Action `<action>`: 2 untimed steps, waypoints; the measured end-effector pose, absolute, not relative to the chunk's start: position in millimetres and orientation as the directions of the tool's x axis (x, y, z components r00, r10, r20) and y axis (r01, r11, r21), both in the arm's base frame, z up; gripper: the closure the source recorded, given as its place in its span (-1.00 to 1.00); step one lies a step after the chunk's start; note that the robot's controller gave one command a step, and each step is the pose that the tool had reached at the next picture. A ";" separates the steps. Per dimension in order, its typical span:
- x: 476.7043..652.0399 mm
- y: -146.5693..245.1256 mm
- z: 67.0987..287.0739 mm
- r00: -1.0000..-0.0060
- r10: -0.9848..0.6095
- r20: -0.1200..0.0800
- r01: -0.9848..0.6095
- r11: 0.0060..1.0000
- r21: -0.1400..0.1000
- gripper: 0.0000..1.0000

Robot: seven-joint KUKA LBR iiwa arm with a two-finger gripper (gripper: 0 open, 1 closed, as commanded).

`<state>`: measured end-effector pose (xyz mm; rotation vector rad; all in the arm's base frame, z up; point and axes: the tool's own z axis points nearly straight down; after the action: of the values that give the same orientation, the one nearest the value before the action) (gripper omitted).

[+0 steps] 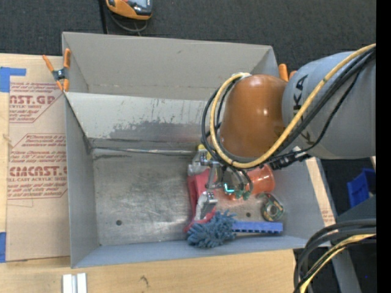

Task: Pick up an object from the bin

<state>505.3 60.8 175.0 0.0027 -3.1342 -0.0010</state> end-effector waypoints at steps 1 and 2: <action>507.2 60.5 178.6 -1.000 -0.001 0.000 -0.001 1.000 0.001 -1.00; 504.6 49.1 154.6 -0.993 -0.120 -0.009 -0.120 0.993 0.001 -1.00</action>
Offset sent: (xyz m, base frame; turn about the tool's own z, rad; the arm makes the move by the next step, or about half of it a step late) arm -0.0154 -0.0563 -0.1050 -0.4473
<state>504.6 49.1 154.6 0.1896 -3.1446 -0.0026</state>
